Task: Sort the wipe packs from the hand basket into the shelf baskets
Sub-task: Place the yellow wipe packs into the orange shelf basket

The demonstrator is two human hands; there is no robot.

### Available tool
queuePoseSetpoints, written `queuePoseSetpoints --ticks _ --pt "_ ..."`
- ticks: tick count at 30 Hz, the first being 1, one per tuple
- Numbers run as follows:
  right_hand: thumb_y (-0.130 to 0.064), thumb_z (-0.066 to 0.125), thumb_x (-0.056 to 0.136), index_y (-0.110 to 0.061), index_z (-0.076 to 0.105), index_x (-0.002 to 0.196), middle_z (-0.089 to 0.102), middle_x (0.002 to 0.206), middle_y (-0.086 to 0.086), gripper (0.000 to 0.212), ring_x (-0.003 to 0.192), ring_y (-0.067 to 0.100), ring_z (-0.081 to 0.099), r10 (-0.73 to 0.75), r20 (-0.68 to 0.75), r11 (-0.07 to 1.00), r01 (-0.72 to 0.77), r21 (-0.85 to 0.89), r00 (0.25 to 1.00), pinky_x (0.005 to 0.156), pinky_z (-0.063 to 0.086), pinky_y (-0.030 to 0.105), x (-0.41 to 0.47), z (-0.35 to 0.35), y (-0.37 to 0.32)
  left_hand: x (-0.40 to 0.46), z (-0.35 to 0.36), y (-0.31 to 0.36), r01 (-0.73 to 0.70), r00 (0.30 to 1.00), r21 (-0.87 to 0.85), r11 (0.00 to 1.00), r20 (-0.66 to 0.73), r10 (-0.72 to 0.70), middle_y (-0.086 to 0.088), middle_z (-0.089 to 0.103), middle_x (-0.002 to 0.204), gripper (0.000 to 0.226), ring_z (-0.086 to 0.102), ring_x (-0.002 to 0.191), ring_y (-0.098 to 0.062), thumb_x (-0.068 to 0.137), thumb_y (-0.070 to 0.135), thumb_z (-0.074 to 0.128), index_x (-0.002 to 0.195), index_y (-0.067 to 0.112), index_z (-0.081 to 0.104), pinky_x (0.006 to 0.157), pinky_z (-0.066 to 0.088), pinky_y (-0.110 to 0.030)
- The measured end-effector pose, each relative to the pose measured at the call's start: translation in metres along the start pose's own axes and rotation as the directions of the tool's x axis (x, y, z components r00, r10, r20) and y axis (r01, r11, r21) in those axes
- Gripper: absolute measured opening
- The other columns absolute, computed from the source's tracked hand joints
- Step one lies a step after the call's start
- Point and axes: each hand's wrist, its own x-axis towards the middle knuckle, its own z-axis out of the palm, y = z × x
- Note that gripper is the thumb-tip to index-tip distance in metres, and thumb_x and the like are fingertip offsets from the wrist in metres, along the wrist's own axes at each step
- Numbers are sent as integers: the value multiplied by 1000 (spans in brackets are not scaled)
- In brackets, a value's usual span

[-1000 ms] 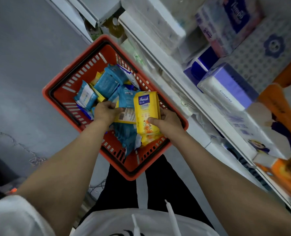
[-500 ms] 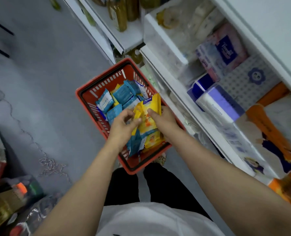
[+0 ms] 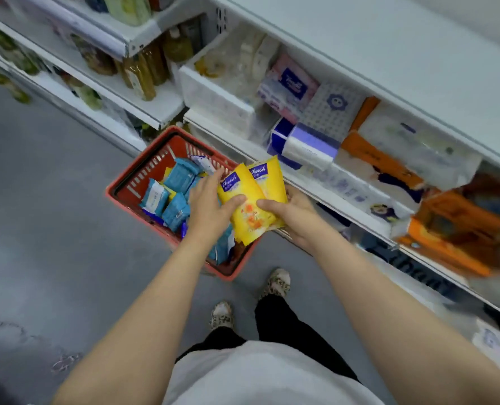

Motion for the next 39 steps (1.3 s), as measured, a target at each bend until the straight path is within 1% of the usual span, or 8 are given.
queuePoseSetpoints --ticks 3,10,13,16,20,24,35,39 --pt "-9 84 73 -16 55 121 72 111 8 56 97 30 72 -56 -21 997 58 57 998 79 59 49 -40 -33 2 -1 12 33 -22 984 -72 997 173 34 -2 39 151 87 39 136 -17 80 30 78 152 21 30 113 32 -36" --pt "-17 86 71 -21 55 122 71 113 6 60 99 27 71 -245 -236 961 267 67 940 79 59 45 -122 -141 -3 -43 85 124 -134 940 -204 970 283 189 12 67 95 57 65 81 1 67 22 88 117 20 61 72 52 -22" --pt "-27 81 77 -20 56 124 70 115 6 53 101 25 70 -363 -367 919 394 10 856 81 59 41 -161 -201 -4 -68 128 167 -144 920 -264 954 319 227 9 72 83 35 68 75 -8 65 27 89 91 26 65 68 53 -28" --pt "-17 73 86 -19 60 121 70 114 5 37 101 22 68 -458 -469 874 478 -84 755 84 57 39 -210 -278 -3 -104 179 214 -150 903 -348 925 333 271 13 73 79 37 68 71 -1 67 28 88 93 28 61 59 53 -19" --pt "-9 72 86 -18 65 114 72 105 3 31 91 14 68 -515 -604 818 560 -134 608 83 57 34 -282 -390 2 -157 264 272 -77 885 -464 882 376 275 3 74 88 34 70 80 -15 74 25 83 97 24 59 68 58 -37" --pt "-6 73 85 -9 64 117 72 103 5 33 89 12 68 -509 -697 798 580 -163 504 80 56 30 -338 -482 11 -206 343 325 -32 868 -529 848 405 286 5 75 89 34 72 84 -14 76 27 82 101 23 60 67 57 -33" --pt "-7 74 84 -14 58 113 73 93 -2 34 73 7 71 -446 -807 790 594 -152 387 55 56 25 -373 -682 -24 -204 490 475 24 863 -613 790 411 293 -5 69 108 43 68 91 -17 85 22 74 123 14 55 77 56 -34" --pt "-7 76 82 -11 63 116 70 95 3 37 75 13 69 -407 -791 867 466 -177 457 62 57 33 -367 -751 -44 -177 544 523 91 883 -664 742 399 249 -8 67 116 44 68 99 -22 87 19 71 127 9 55 82 59 -39"
